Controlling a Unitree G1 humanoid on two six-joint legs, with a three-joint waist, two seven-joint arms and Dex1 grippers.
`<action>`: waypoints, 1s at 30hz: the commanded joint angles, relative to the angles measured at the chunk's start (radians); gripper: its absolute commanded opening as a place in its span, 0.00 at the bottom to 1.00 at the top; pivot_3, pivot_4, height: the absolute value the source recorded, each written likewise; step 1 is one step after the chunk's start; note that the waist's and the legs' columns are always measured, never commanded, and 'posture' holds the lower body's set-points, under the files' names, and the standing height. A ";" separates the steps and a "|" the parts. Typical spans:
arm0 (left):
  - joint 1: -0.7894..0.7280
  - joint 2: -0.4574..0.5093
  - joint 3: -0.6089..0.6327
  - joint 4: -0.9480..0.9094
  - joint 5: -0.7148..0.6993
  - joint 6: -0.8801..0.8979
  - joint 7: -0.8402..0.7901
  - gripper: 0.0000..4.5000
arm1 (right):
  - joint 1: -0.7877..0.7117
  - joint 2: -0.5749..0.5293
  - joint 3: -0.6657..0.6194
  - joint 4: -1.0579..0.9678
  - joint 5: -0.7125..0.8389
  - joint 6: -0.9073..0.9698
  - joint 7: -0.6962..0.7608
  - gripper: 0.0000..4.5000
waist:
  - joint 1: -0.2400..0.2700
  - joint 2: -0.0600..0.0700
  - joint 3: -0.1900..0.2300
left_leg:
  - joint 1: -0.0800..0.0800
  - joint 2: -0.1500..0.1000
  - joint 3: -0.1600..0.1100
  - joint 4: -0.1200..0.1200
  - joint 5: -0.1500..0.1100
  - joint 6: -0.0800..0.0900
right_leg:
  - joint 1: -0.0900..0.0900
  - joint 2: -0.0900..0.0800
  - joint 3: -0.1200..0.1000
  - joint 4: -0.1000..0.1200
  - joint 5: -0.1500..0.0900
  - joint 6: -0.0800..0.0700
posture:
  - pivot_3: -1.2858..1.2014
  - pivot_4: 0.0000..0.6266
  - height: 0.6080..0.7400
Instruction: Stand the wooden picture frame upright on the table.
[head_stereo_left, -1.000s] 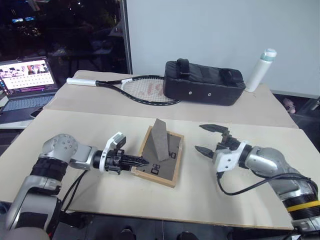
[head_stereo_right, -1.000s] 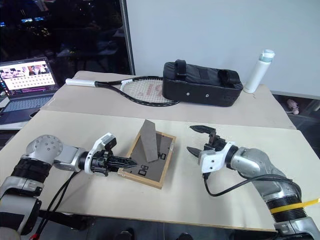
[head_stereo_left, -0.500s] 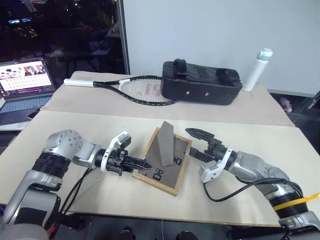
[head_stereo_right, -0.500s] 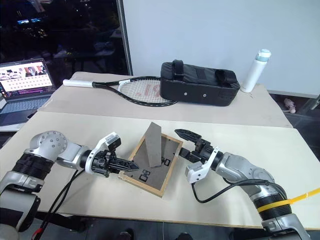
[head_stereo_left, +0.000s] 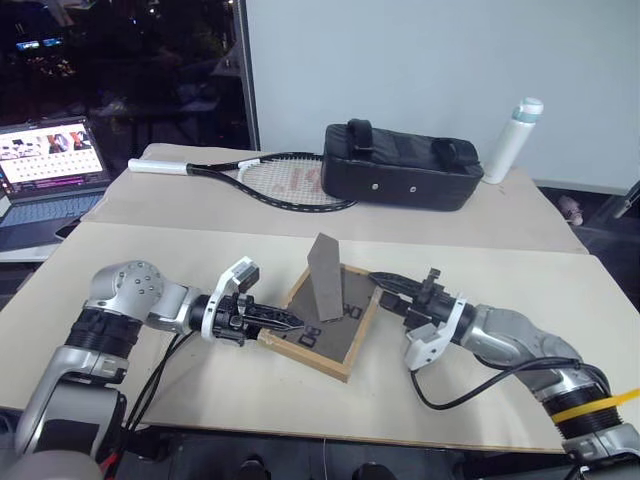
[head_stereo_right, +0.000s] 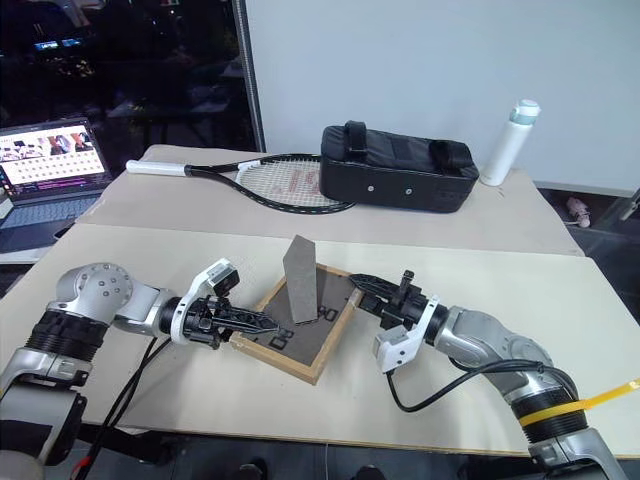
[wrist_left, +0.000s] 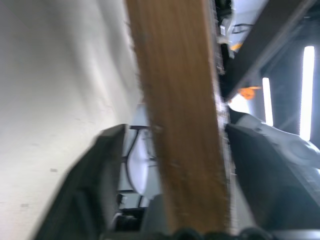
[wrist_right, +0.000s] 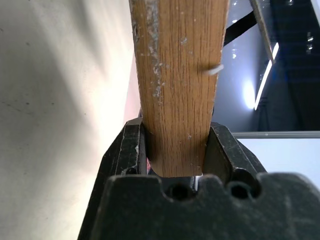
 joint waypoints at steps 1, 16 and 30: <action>0.029 0.045 0.087 -0.075 0.059 -0.139 -0.059 1.00 | -0.013 0.003 -0.042 -0.028 0.096 0.013 0.000 0.28 | 0.000 0.000 0.000 | 0.000 0.000 0.000 0.000 0.000 0.000 | 0.000 0.000 0.000 0.000 0.000 0.000 | 0.52 0.24 0.85; 0.285 0.236 0.287 -0.342 0.473 -0.959 -0.306 1.00 | -0.173 0.145 -0.165 0.143 1.089 1.045 0.638 0.27 | 0.002 0.000 0.001 | 0.010 0.001 0.001 -0.001 0.000 0.000 | 0.011 0.000 0.000 -0.002 0.001 -0.001 | 0.52 0.24 0.85; 0.243 0.152 0.312 -0.371 0.469 -0.964 -0.220 1.00 | -0.305 0.206 -0.188 0.507 1.081 1.289 0.799 0.27 | -0.004 0.000 0.001 | 0.007 0.001 0.001 -0.001 -0.001 0.002 | 0.007 0.000 0.000 -0.001 -0.001 0.001 | 0.52 0.24 0.85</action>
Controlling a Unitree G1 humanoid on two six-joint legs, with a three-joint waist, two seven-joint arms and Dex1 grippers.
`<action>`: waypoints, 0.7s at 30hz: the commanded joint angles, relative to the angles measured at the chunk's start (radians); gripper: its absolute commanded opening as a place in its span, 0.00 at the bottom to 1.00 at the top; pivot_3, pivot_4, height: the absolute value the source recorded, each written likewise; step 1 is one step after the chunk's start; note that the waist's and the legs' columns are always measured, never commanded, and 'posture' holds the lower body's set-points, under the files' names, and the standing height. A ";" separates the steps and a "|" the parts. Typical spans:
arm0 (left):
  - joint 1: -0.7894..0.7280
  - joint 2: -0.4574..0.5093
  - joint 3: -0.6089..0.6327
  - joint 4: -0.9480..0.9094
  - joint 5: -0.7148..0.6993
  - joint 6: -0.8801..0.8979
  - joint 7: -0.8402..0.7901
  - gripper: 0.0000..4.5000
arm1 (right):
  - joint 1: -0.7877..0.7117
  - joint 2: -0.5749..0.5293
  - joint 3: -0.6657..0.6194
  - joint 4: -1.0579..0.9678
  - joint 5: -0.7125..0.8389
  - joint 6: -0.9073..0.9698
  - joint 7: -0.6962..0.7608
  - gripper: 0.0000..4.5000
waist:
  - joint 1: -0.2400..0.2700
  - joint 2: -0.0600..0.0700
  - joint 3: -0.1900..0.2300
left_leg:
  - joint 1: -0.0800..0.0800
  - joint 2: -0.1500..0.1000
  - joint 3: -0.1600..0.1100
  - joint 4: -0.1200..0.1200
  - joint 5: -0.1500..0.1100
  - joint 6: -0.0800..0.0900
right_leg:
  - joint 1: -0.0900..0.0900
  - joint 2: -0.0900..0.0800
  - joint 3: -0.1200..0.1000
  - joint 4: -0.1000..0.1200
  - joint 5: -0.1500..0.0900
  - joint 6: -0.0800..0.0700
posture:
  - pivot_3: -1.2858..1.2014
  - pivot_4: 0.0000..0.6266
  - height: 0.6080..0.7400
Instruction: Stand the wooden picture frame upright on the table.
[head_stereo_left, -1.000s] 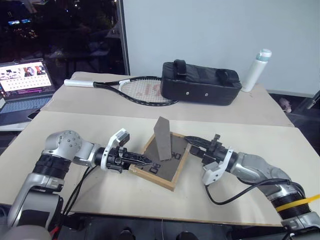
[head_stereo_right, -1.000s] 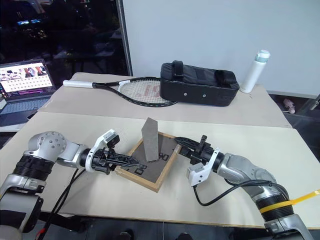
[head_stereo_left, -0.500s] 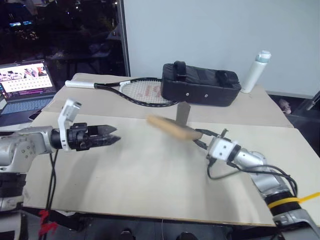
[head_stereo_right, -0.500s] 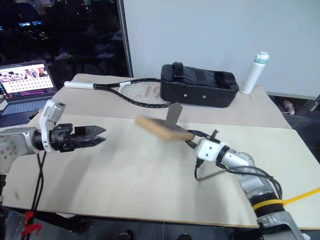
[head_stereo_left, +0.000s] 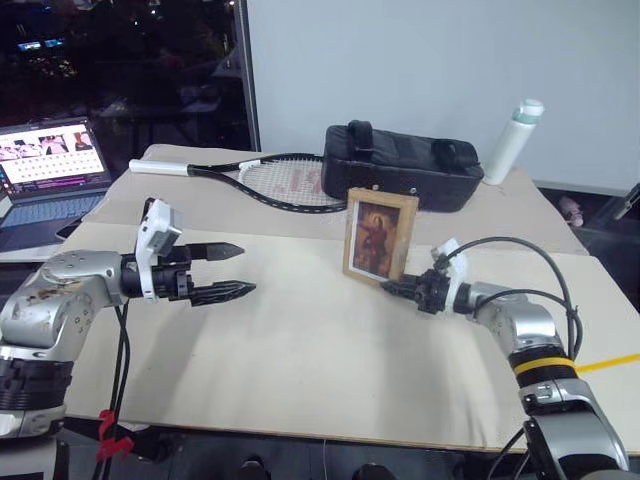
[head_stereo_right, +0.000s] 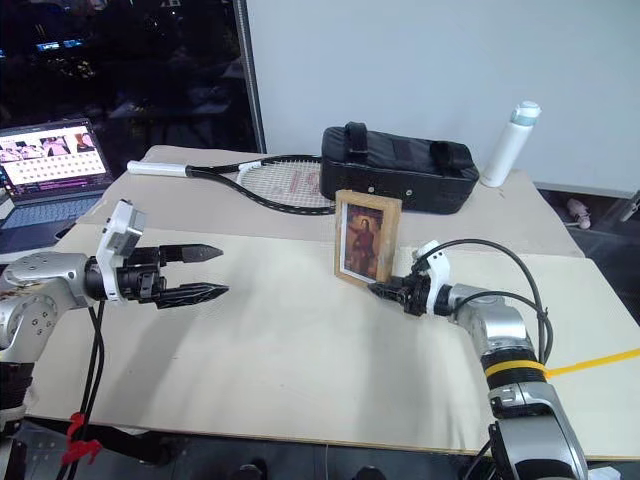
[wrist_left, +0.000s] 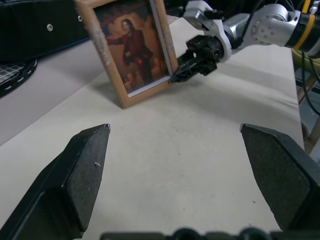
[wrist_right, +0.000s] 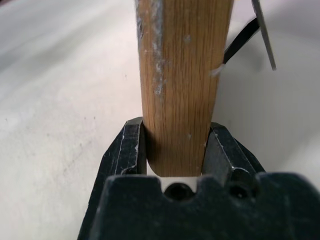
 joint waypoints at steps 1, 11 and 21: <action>-0.023 0.004 0.023 -0.021 0.000 -0.007 -0.001 1.00 | -0.020 0.008 -0.038 0.063 -0.003 0.003 0.019 0.27 | -0.002 0.000 0.000 | 0.000 0.000 0.000 0.000 0.000 0.000 | 0.000 0.000 0.000 0.000 0.000 0.000 | 0.52 0.24 0.85; -0.038 -0.001 0.013 -0.008 0.004 -0.008 -0.006 1.00 | 0.047 0.044 -0.071 0.010 0.041 0.150 0.070 0.27 | -0.002 0.000 0.000 | 0.001 0.000 0.000 0.000 0.000 0.000 | 0.001 0.000 0.000 0.001 0.000 0.000 | 0.52 0.24 0.85; -0.057 -0.012 -0.009 0.007 0.012 -0.004 -0.021 1.00 | 0.151 0.041 -0.043 -0.159 0.041 0.245 0.086 0.27 | 0.001 0.000 0.000 | 0.001 0.000 0.000 0.001 0.000 0.000 | 0.001 0.000 0.000 0.000 -0.001 0.002 | 0.52 0.24 0.85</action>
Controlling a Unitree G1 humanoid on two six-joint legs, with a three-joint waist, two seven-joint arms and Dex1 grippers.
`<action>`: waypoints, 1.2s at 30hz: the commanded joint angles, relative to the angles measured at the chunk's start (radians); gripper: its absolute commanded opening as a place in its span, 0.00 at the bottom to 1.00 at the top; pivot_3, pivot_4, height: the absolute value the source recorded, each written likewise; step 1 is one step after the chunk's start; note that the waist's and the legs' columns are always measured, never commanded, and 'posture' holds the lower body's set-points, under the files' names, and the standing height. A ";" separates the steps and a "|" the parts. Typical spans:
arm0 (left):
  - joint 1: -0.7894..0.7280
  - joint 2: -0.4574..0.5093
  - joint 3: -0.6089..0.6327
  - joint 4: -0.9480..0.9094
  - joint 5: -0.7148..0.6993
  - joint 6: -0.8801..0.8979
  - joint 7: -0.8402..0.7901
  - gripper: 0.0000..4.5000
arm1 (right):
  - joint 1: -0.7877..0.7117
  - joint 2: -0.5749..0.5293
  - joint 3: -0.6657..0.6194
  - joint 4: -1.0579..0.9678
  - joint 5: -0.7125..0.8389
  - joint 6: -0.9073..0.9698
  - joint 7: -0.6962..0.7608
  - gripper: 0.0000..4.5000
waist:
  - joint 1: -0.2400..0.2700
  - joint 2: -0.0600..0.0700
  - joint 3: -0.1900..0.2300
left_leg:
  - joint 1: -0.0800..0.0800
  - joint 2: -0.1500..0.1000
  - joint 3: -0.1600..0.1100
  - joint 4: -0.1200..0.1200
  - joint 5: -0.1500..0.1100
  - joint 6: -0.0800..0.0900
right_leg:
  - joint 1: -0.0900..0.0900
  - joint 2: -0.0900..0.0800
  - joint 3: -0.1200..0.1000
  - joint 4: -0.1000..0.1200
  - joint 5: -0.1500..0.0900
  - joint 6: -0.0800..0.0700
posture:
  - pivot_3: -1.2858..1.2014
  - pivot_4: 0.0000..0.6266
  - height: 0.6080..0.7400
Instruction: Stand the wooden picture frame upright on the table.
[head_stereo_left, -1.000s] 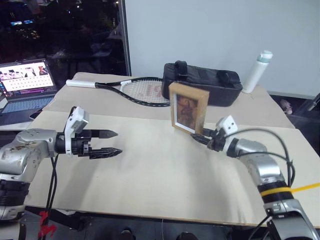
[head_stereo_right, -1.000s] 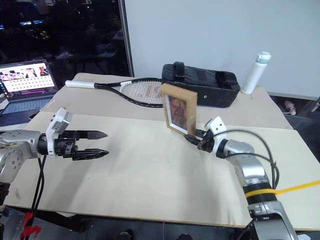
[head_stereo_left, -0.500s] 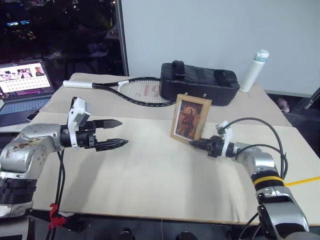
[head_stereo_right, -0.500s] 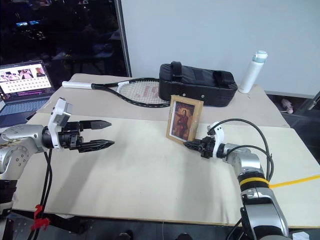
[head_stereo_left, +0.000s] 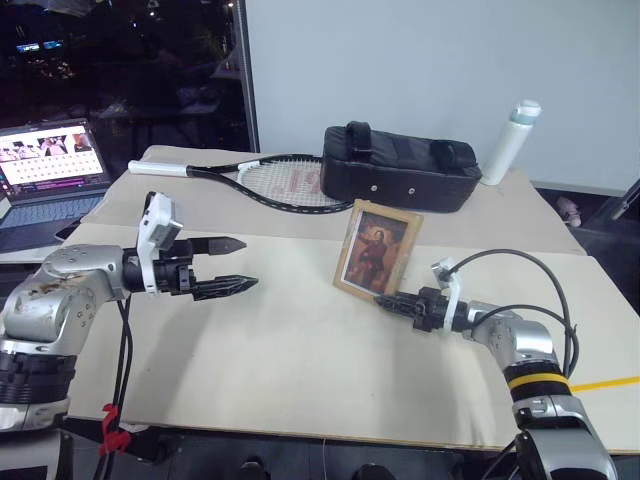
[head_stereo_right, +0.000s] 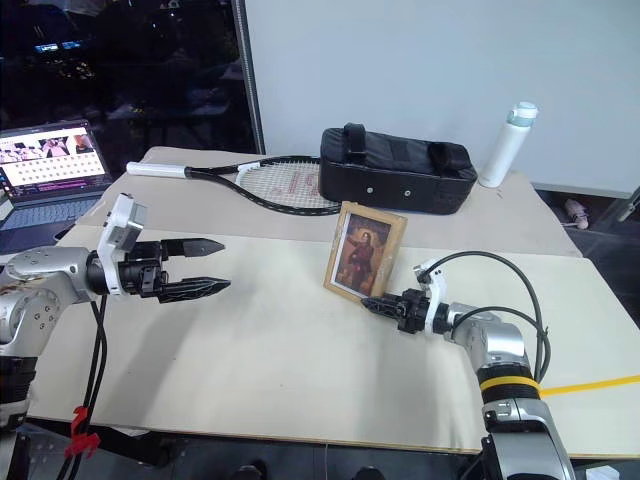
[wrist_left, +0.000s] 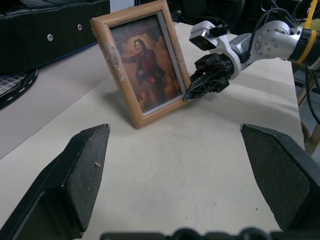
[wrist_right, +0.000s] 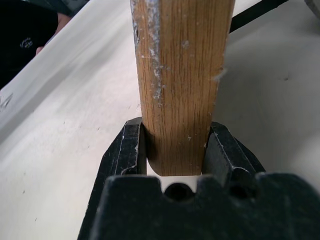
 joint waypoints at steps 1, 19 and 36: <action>-0.026 0.000 0.005 -0.010 0.005 -0.003 -0.013 1.00 | 0.034 -0.007 0.033 -0.027 0.004 0.072 0.017 0.27 | -0.001 0.000 0.000 | 0.000 0.000 0.000 0.000 0.000 0.000 | 0.000 0.000 0.000 0.000 0.000 0.000 | 0.52 0.24 0.85; -0.061 -0.040 0.009 0.030 0.017 0.008 -0.007 1.00 | 0.110 -0.139 -0.058 -0.173 0.068 0.149 0.048 0.99 | 0.010 0.000 0.000 | -0.001 0.000 0.000 0.001 0.000 0.000 | 0.000 0.000 0.000 -0.001 -0.001 0.003 | 0.52 0.24 0.85; 0.072 -0.166 -0.017 -0.091 0.184 -0.086 0.267 1.00 | 0.523 -0.454 -0.344 -0.854 0.085 -0.095 0.055 0.99 | 0.001 0.002 0.000 | -0.001 0.000 0.002 0.003 -0.001 0.001 | 0.000 0.000 0.003 -0.001 -0.001 0.005 | 0.52 0.24 0.85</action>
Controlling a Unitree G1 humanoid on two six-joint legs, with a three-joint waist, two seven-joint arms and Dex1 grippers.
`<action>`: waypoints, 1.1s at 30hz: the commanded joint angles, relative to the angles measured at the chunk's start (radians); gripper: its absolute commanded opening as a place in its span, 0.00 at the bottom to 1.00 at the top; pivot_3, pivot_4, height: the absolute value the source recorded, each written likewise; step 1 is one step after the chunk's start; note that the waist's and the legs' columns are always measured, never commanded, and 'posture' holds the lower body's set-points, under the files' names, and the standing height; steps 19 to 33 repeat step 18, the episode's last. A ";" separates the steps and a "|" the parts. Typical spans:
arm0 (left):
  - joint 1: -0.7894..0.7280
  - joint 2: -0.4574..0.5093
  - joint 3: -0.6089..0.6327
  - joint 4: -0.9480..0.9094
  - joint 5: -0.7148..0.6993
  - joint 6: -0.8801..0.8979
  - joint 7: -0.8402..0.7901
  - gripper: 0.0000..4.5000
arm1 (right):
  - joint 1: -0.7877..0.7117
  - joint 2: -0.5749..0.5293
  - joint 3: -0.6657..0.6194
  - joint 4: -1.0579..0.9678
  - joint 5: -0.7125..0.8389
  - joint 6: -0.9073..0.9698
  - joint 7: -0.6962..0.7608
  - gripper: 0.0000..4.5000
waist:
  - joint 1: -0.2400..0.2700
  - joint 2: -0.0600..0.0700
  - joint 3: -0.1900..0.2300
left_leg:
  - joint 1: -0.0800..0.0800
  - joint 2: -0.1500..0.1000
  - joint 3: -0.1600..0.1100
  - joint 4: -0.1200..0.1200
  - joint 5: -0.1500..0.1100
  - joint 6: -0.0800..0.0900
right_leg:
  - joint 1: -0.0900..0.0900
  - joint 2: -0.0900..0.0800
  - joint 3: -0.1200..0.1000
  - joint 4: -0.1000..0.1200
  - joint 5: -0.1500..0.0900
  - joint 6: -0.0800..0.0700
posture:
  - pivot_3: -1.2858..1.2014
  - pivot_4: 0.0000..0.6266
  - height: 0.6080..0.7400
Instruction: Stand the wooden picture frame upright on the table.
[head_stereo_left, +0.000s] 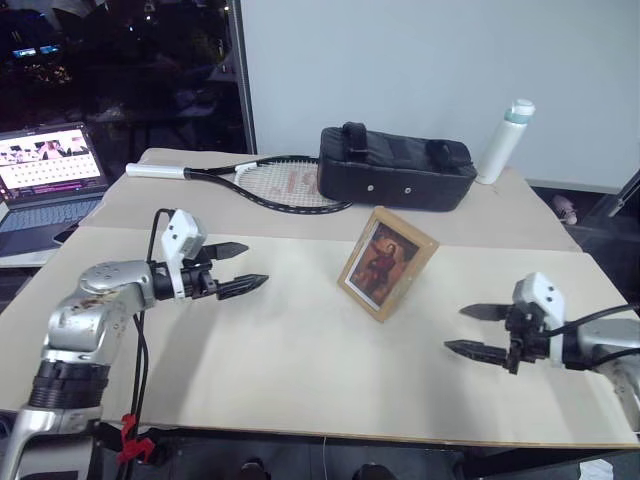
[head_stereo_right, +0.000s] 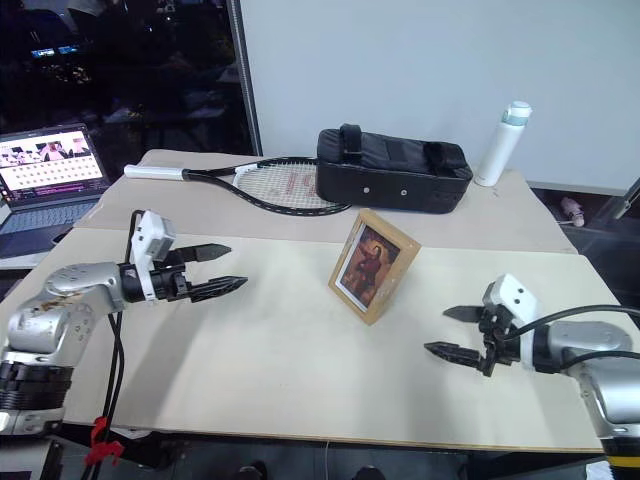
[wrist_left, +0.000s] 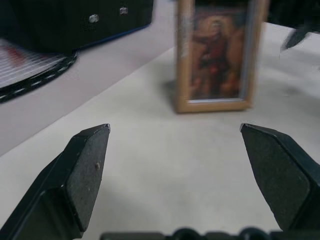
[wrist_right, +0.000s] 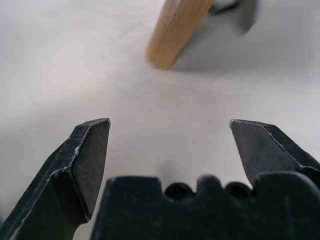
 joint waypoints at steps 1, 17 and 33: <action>0.025 0.009 -0.003 -0.097 0.033 -0.012 0.040 1.00 | 0.047 0.005 -0.110 -0.213 0.117 0.040 -0.022 0.99 | 0.002 0.000 0.000 | 0.000 0.000 0.000 0.000 0.000 0.000 | 0.000 0.000 0.000 0.000 0.000 0.000 | 0.52 0.24 0.85; 0.096 -0.009 0.015 -0.247 -0.063 0.118 0.085 1.00 | -0.077 0.053 -0.128 -0.312 0.413 0.172 -0.212 0.99 | 0.005 0.000 0.000 | 0.001 0.000 0.000 0.003 -0.001 0.001 | 0.003 0.000 0.000 -0.001 0.001 0.000 | 0.52 0.24 0.85; 0.099 -0.005 0.032 -0.254 -0.093 0.145 0.080 1.00 | -0.078 0.053 -0.120 -0.311 0.412 0.173 -0.212 0.99 | 0.005 0.000 0.000 | 0.001 0.000 0.000 0.003 -0.001 0.001 | 0.003 0.000 0.000 -0.001 0.001 0.000 | 0.52 0.24 0.85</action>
